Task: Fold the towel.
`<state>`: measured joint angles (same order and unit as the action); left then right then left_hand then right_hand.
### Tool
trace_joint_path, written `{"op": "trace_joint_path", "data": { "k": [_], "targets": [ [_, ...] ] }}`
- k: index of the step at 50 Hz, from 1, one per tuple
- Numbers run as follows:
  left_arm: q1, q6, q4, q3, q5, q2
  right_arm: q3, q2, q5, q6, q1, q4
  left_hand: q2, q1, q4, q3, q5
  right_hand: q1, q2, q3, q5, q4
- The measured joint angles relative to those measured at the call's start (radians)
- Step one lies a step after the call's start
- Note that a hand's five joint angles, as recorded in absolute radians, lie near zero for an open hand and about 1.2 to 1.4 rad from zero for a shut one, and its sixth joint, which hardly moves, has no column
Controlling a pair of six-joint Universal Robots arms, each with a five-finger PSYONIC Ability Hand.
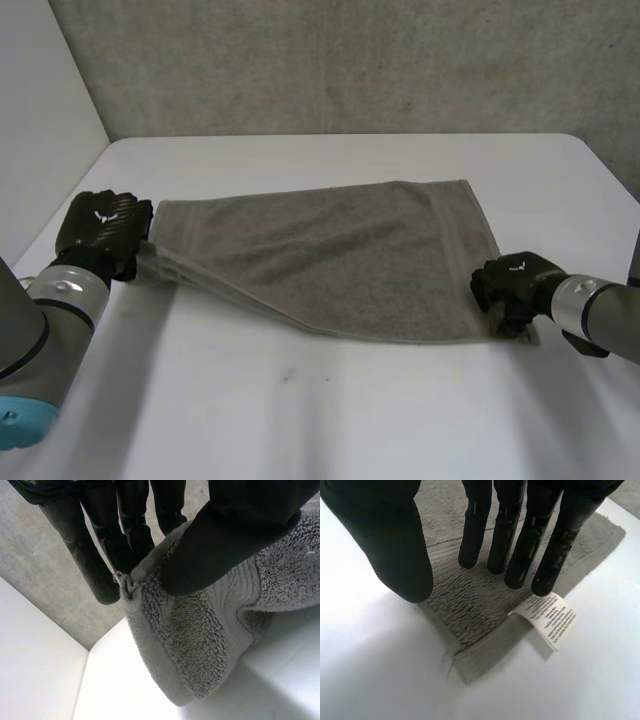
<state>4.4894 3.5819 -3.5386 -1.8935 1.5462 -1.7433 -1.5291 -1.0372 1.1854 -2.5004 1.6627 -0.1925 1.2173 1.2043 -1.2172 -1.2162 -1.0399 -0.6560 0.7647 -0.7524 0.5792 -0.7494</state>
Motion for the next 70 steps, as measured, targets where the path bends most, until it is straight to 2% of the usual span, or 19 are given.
{"op": "trace_joint_path", "data": {
  "k": [15, 25, 28, 40, 45, 46, 52, 62, 66, 70],
  "targets": [
    [-0.004, 0.000, 0.000, -0.003, 0.000, -0.007, -0.091, -0.012, -0.020, 0.018, -0.014, 0.093, 0.000, 0.000, 0.000, 0.000, 0.000, 0.051, -0.058, 0.061, -0.063, 0.062],
    [-0.004, 0.000, -0.001, -0.005, 0.000, -0.007, -0.106, -0.004, -0.011, 0.017, -0.011, 0.171, 0.000, 0.000, 0.000, 0.000, 0.000, 0.048, -0.012, -0.013, -0.012, -0.015],
    [-0.004, 0.000, -0.002, -0.007, 0.000, -0.007, -0.105, -0.002, -0.008, 0.017, -0.012, 0.196, 0.000, 0.000, 0.000, 0.000, 0.000, -0.048, 0.065, -0.076, 0.042, -0.080],
    [-0.005, 0.000, -0.002, -0.011, 0.000, -0.007, -0.089, 0.017, -0.006, 0.017, -0.008, 0.219, 0.000, 0.000, 0.000, 0.000, 0.000, -0.064, 0.076, -0.092, 0.053, -0.095],
    [-0.006, 0.000, -0.002, -0.013, 0.000, -0.008, -0.071, 0.034, -0.004, 0.015, -0.003, 0.236, 0.000, 0.000, 0.000, 0.000, 0.000, -0.170, 0.209, -0.217, 0.172, -0.220],
    [-0.006, 0.000, -0.002, -0.014, 0.000, -0.008, -0.068, 0.037, -0.004, 0.015, -0.002, 0.238, 0.000, 0.000, 0.000, 0.000, 0.000, -0.222, 0.298, -0.309, 0.265, -0.313],
    [-0.006, 0.000, -0.002, -0.015, 0.000, -0.011, -0.032, 0.066, 0.005, 0.004, -0.002, 0.225, 0.000, 0.000, 0.000, 0.000, 0.000, -0.222, 0.410, -0.430, 0.397, -0.440],
    [-0.006, 0.000, -0.002, -0.015, 0.000, -0.012, -0.036, 0.016, 0.037, -0.028, -0.028, 0.197, 0.000, 0.000, 0.000, 0.000, 0.000, -0.222, 0.401, -0.419, 0.401, -0.426],
    [-0.009, 0.000, -0.002, -0.016, 0.000, -0.013, -0.060, 0.000, 0.038, -0.033, -0.040, 0.181, 0.000, 0.000, 0.000, 0.000, 0.000, -0.114, 0.151, -0.162, 0.183, -0.166],
    [-0.012, 0.000, -0.002, -0.017, 0.000, -0.013, -0.075, -0.002, 0.033, -0.031, -0.044, 0.168, 0.000, 0.000, 0.000, 0.000, 0.000, -0.052, 0.059, -0.065, 0.086, -0.070]
  ]
}}
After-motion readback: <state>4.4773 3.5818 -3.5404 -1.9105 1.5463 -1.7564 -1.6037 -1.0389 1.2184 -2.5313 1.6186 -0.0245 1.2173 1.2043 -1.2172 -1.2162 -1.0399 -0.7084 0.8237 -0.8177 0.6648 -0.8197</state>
